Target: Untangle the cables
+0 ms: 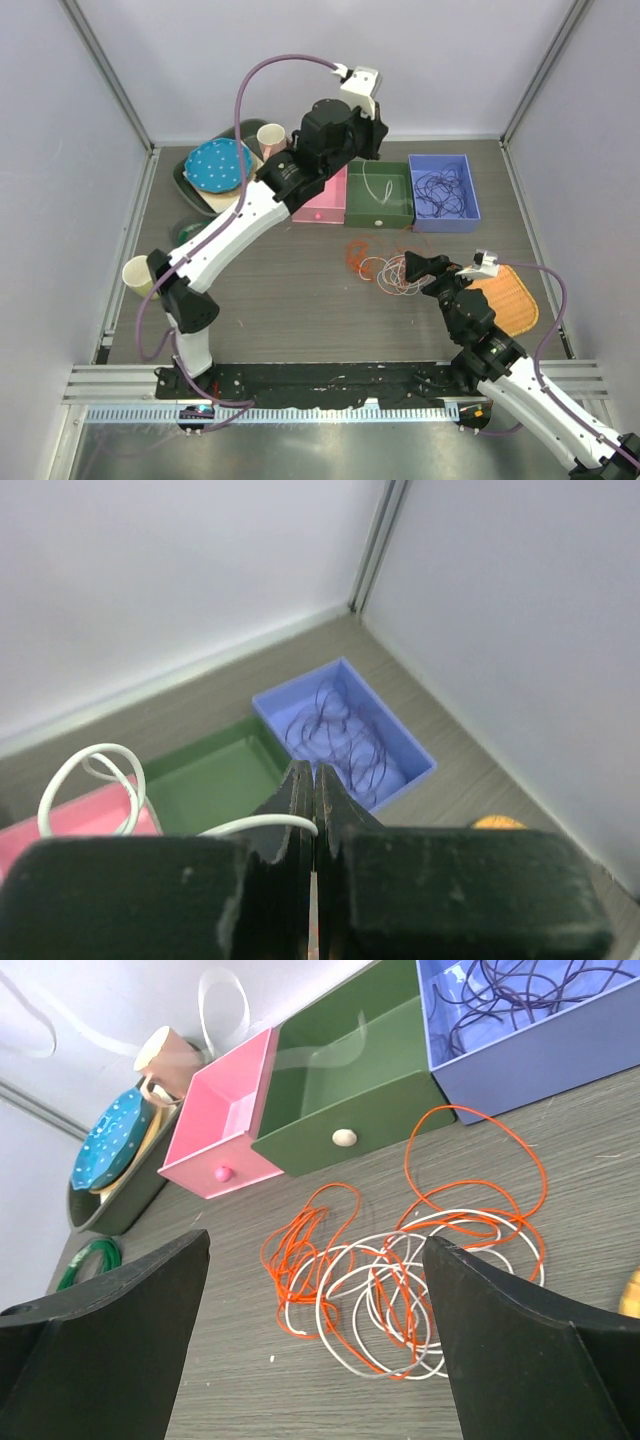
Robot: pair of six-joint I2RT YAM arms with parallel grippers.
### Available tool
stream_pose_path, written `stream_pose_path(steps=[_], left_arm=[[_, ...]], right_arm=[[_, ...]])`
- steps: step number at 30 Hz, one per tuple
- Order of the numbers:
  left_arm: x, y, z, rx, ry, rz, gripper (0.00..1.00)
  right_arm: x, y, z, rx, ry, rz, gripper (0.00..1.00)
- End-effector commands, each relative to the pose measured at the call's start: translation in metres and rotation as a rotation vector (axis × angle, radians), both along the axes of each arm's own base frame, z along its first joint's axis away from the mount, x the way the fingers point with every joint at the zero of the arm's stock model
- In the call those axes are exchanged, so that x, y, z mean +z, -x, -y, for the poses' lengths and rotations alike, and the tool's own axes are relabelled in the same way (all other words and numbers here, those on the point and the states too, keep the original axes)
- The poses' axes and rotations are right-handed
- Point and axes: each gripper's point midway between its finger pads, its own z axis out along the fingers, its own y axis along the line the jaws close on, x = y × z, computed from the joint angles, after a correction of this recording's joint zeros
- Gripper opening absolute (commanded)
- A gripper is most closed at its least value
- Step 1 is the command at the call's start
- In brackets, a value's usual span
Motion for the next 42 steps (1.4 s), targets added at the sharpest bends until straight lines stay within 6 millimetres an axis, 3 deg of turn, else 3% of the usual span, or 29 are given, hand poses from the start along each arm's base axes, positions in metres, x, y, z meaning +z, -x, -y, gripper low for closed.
stream_pose_path(steps=[1, 2, 3, 5, 6, 7, 9, 10, 13, 16, 20, 24, 31, 34, 42], left_arm=[[0.035, -0.032, 0.02, -0.009, 0.096, 0.13, 0.0], [0.046, -0.037, 0.021, -0.005, 0.115, 0.155, 0.0], [0.023, -0.053, 0.031, 0.002, 0.086, 0.131, 0.0], [0.024, -0.065, 0.036, 0.008, 0.094, 0.141, 0.0], [0.015, -0.075, 0.035, 0.017, 0.09, 0.124, 0.0], [-0.007, -0.085, 0.044, -0.004, 0.071, 0.096, 0.0], [-0.029, -0.101, 0.044, -0.003, 0.069, 0.061, 0.0], [-0.054, -0.108, 0.051, -0.013, 0.049, 0.024, 0.0], [-0.093, -0.124, 0.054, -0.018, 0.026, -0.043, 0.0], [-0.12, -0.129, 0.06, -0.036, 0.006, -0.081, 0.0], [-0.135, -0.133, 0.063, -0.037, 0.004, -0.103, 0.0], [-0.127, -0.115, 0.083, -0.179, 0.049, -0.114, 0.0], [-0.091, -0.093, 0.095, -0.284, 0.108, -0.059, 0.0], [-0.085, -0.079, 0.104, -0.355, 0.121, -0.051, 0.0], [-0.101, -0.048, 0.128, -0.571, 0.119, -0.068, 0.0]], right_arm=[[0.013, -0.006, 0.01, -0.062, 0.03, 0.051, 0.94], [0.012, -0.007, 0.01, -0.062, 0.035, 0.047, 0.94], [0.011, -0.008, 0.011, -0.07, 0.043, 0.044, 0.94], [0.007, -0.009, 0.013, -0.084, 0.067, 0.029, 0.94], [0.006, -0.01, 0.015, -0.093, 0.073, 0.025, 0.94], [0.004, -0.01, 0.018, -0.113, 0.08, 0.018, 0.95], [0.003, -0.011, 0.02, -0.12, 0.083, 0.016, 0.95], [0.003, -0.011, 0.02, -0.125, 0.085, 0.016, 0.95], [0.002, -0.011, 0.024, -0.145, 0.087, 0.017, 0.95], [0.0, -0.011, 0.029, -0.167, 0.093, 0.017, 0.95], [-0.002, -0.011, 0.031, -0.176, 0.095, 0.016, 0.96], [-0.003, -0.011, 0.033, -0.188, 0.109, 0.016, 0.96], [-0.004, -0.011, 0.038, -0.209, 0.127, 0.017, 0.96], [-0.005, -0.01, 0.04, -0.22, 0.129, 0.017, 0.96], [-0.006, -0.009, 0.044, -0.235, 0.136, 0.017, 0.96]])
